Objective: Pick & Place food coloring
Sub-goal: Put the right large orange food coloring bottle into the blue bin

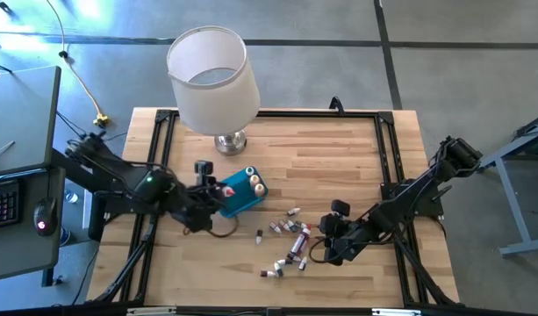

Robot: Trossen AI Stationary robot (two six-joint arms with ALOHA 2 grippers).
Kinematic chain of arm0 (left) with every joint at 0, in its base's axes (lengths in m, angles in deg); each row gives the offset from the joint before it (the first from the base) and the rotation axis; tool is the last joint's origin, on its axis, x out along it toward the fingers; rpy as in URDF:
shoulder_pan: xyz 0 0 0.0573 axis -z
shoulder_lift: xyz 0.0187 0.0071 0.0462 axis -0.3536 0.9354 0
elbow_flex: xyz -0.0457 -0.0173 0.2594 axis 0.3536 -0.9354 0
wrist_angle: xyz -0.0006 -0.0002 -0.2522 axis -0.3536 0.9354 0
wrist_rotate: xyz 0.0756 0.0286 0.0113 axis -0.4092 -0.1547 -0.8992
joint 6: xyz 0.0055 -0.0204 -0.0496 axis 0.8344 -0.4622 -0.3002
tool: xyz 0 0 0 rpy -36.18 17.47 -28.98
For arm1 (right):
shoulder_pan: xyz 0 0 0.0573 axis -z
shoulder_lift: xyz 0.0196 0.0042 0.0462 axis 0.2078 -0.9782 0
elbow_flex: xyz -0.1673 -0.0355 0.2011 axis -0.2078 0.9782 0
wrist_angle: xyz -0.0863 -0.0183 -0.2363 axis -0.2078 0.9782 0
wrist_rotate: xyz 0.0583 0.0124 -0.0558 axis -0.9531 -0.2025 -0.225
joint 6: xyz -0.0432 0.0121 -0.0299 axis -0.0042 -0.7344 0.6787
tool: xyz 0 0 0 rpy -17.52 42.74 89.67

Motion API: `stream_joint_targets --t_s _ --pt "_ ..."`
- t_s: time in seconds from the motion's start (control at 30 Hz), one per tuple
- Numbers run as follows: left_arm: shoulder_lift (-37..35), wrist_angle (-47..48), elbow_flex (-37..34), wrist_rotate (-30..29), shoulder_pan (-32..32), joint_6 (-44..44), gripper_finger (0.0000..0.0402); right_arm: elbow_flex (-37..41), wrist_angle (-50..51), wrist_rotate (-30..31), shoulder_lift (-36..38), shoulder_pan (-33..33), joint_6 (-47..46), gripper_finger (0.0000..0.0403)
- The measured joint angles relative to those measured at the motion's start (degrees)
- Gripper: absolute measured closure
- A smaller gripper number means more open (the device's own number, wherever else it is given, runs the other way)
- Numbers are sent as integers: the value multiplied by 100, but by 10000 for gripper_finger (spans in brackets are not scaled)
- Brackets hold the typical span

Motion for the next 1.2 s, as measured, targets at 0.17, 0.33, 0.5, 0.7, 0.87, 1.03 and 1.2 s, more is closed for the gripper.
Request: stream_joint_targets --t_s 0.17,0.33,0.5,0.7,0.87,1.03,1.2 --pt "-1099 -3543 -2539 -301 -73 627 261 0 -23 11 0 2 18 247" --pt "-1435 -7347 -4741 -381 -419 959 261 0 -24 136 0 2 50 247" --pt "-1164 -10148 -6173 -438 -906 643 261 0 -83 266 0 4 336 247" --pt "-796 -10852 -6727 -353 -1339 -271 261 0 -138 295 0 34 421 247" --pt "-251 -10870 -6562 -211 -1374 -357 261 0 -258 446 0 222 875 247" --pt "390 -10935 -6222 -389 -1374 -346 261 0 -490 472 0 474 1087 247" --pt "1085 -10967 -5999 -1012 -1375 -561 261 0 -514 371 0 568 1099 247"
